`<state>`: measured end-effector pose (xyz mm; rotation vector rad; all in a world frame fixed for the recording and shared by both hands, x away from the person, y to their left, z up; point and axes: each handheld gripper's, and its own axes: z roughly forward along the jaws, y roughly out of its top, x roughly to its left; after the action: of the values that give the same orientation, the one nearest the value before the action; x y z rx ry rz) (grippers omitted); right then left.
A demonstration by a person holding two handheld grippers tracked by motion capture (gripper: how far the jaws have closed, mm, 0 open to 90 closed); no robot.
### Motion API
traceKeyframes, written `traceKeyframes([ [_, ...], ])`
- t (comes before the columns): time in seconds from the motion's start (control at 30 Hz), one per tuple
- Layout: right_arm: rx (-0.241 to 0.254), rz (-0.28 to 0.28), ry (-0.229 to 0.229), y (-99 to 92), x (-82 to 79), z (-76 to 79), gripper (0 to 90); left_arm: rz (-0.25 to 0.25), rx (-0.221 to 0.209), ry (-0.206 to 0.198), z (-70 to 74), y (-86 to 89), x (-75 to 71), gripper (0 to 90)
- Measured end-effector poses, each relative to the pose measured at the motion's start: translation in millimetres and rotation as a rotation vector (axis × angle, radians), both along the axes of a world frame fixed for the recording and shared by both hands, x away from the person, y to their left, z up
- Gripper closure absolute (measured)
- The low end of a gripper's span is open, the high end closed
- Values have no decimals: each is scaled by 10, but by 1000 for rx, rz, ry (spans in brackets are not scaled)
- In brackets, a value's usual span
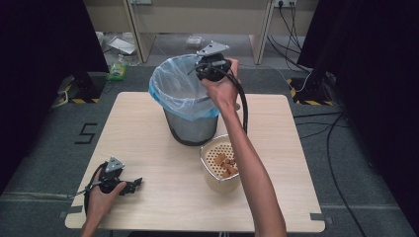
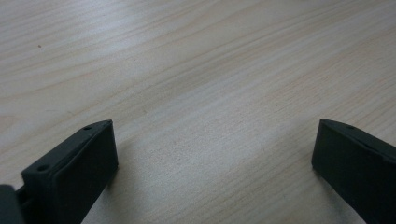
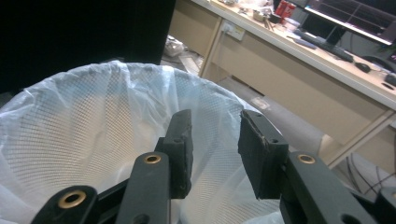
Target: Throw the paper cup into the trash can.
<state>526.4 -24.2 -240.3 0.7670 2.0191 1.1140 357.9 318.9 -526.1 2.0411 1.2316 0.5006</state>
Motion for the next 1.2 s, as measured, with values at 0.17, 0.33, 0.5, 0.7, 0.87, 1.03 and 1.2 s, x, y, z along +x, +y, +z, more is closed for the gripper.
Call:
traceKeyframes([
  [0.17, -1, -24, -14, -125, -68, 55, 571, 0, 0, 0, 0, 0, 0, 0],
  [0.33, 3, -58, -7, -427, -193, 70, 504, 0, 0, 0, 0, 0, -1, 0],
  [0.5, 39, -100, 3, -806, -338, 29, 455, 0, 0, -1, -1, 0, -1, 0],
  [0.7, 57, -138, 29, -1227, -514, -102, 414, 0, 1, 0, 0, 0, -2, 0],
  [0.87, 63, -167, 39, -1486, -661, -257, 398, 0, 0, -2, -2, 0, -1, 0],
  [1.03, 73, -185, 53, -1694, -812, -457, 384, 0, 1, 0, 0, 0, -2, 0],
  [1.2, 61, -206, 74, -1857, -969, -740, 380, -1, 1, 0, 0, 1, -2, 0],
])
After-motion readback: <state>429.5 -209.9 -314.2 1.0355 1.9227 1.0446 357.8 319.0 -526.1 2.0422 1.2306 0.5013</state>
